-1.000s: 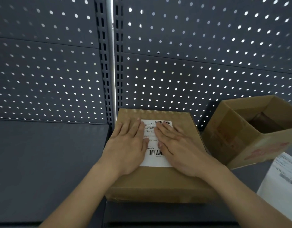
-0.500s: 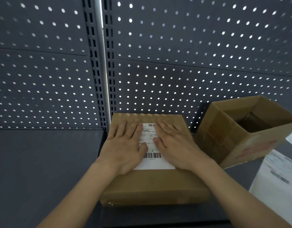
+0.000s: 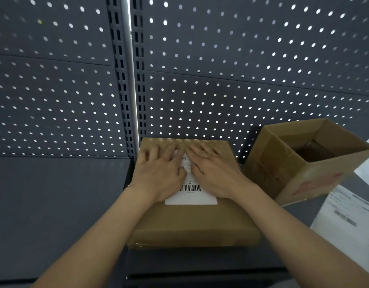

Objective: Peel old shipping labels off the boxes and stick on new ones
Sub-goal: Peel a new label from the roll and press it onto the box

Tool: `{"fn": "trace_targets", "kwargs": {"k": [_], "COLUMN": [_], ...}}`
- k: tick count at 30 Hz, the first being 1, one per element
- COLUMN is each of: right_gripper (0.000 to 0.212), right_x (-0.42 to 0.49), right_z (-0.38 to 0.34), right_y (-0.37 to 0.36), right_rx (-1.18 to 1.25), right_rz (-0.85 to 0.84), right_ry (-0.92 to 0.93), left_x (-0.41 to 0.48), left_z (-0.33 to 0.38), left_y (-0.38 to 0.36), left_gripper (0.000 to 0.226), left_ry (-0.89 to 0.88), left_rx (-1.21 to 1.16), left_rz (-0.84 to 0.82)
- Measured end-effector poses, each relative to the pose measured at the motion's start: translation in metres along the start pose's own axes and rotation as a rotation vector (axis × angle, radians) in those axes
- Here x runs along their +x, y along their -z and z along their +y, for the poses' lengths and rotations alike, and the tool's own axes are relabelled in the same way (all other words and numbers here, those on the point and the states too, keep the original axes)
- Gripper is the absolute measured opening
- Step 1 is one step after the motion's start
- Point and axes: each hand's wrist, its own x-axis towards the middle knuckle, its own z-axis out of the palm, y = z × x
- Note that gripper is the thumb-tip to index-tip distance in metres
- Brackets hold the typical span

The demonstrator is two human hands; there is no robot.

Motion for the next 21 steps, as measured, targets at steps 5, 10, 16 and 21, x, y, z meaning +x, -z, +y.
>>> {"fn": "trace_targets", "kwargs": {"k": [5, 10, 16, 21], "right_gripper": [0.055, 0.055, 0.064, 0.063], "right_x": [0.002, -0.005, -0.042, -0.045], "right_z": [0.002, 0.002, -0.007, -0.011], "right_y": [-0.004, 0.0, 0.008, -0.004], "right_rx": [-0.026, 0.095, 0.076, -0.013], "right_rz": [-0.035, 0.014, -0.058, -0.06], "right_ry": [-0.006, -0.015, -0.031, -0.045], "left_x": [0.002, -0.004, -0.042, -0.043], "left_z": [0.0, -0.005, -0.004, -0.003], "left_y": [-0.003, 0.002, 0.002, -0.007], "left_gripper": [0.06, 0.06, 0.068, 0.088], "left_ry": [0.021, -0.021, -0.037, -0.026], "left_rx": [0.026, -0.062, -0.072, -0.049], "left_rz": [-0.039, -0.016, -0.059, -0.053]}}
